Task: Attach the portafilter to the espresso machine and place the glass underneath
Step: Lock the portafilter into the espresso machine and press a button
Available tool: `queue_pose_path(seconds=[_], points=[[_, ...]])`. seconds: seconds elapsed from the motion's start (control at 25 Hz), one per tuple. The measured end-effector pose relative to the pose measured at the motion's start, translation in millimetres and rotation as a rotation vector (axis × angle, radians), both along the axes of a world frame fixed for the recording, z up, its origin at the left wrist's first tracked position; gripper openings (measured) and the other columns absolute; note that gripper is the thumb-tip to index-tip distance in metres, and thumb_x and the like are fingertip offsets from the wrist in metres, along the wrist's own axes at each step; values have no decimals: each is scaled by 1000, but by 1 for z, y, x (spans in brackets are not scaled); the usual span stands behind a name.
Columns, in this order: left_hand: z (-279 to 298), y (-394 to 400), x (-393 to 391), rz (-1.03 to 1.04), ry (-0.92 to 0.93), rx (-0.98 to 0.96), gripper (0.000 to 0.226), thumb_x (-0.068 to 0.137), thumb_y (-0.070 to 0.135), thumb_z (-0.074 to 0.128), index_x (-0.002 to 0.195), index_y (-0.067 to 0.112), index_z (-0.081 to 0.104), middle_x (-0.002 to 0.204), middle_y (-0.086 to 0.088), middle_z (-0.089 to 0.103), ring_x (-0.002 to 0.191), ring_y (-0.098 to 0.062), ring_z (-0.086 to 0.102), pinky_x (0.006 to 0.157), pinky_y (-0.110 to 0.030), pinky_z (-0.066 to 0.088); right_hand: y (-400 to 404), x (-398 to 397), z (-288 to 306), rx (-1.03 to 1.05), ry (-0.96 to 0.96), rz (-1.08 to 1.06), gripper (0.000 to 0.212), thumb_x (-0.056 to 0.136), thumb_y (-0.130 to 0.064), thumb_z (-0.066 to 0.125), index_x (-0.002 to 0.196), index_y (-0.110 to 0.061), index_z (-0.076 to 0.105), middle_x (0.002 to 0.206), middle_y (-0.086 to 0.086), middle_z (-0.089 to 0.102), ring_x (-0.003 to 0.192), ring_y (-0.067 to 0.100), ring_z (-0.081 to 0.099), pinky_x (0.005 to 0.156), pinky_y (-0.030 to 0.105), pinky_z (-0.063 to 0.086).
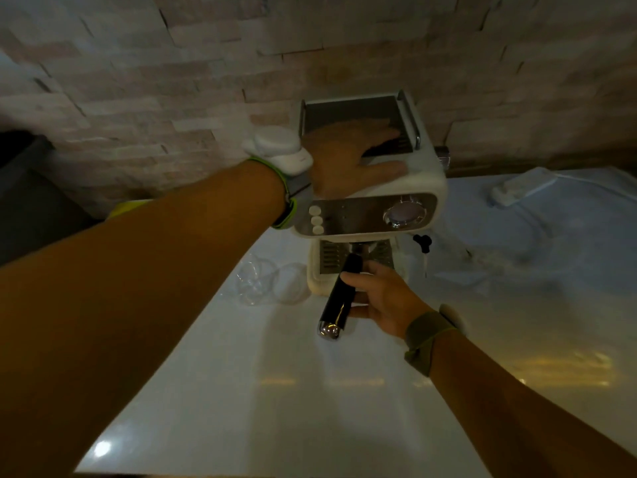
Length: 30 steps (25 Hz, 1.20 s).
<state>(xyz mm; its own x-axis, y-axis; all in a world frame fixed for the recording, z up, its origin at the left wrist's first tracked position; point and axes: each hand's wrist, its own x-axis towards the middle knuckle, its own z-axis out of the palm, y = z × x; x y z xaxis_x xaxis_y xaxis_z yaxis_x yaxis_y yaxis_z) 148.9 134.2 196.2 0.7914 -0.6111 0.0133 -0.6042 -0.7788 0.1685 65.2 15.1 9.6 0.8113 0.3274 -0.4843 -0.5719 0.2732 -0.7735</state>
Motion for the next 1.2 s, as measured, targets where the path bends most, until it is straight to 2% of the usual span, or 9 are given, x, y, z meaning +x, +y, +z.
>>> queue_pose_path(seconds=[0.12, 0.28, 0.6, 0.68, 0.8, 1.0, 1.12, 1.2], points=[[-5, 1, 2, 22, 24, -42, 70, 91, 64, 35, 151, 29, 21, 161, 5, 16, 147, -15, 13, 117, -32, 5, 2, 5, 5, 54, -19, -3, 29, 89, -10, 62, 117, -17, 60, 117, 13, 68, 103, 31, 67, 70, 40, 61], [-6, 0, 4, 11, 24, -20, 71, 91, 65, 33, 151, 30, 19, 162, 5, 14, 148, -16, 12, 118, -38, 3, 8, 11, 9, 73, -44, -27, 34, 89, -11, 62, 122, -11, 58, 118, 16, 67, 105, 32, 67, 75, 43, 61], [-7, 0, 3, 24, 18, -47, 71, 90, 65, 35, 150, 31, 21, 161, 6, 17, 147, -15, 13, 117, -35, 3, 20, 25, 3, 161, -90, -148, 15, 88, -8, 63, 101, -16, 66, 101, 9, 70, 87, 24, 74, 62, 36, 61], [-7, 1, 3, 25, 13, -61, 70, 90, 65, 36, 150, 31, 22, 161, 6, 17, 147, -14, 13, 117, -33, 3, 28, 26, -1, 205, -87, -193, 20, 88, -7, 63, 106, -14, 65, 104, 8, 70, 84, 20, 75, 61, 34, 60], [-7, 0, 1, 24, 2, -75, 70, 91, 64, 37, 150, 30, 24, 161, 5, 19, 147, -15, 15, 118, -35, 4, 45, 28, -3, 260, -87, -266, 34, 87, -7, 65, 121, -12, 60, 113, 8, 68, 90, 22, 74, 64, 33, 60], [-6, -2, 0, 42, 25, -81, 70, 90, 64, 38, 150, 31, 24, 161, 6, 19, 147, -14, 15, 119, -35, 4, 70, 33, 0, 314, -125, -374, 35, 87, -2, 64, 119, -13, 62, 116, 11, 67, 103, 29, 66, 64, 32, 60], [-5, -1, 0, 40, 15, -111, 69, 90, 62, 41, 149, 30, 27, 160, 5, 22, 146, -15, 18, 118, -32, 6, 76, 34, 4, 310, -131, -413, 40, 85, -1, 66, 124, -3, 60, 114, 15, 68, 103, 29, 66, 62, 30, 59], [-5, -1, -1, 39, 8, -122, 67, 91, 61, 42, 149, 30, 29, 159, 5, 23, 146, -15, 19, 115, -28, 6, 77, 34, 5, 261, -153, -431, 36, 84, 0, 67, 120, -3, 62, 109, 13, 69, 101, 28, 66, 61, 27, 59]])
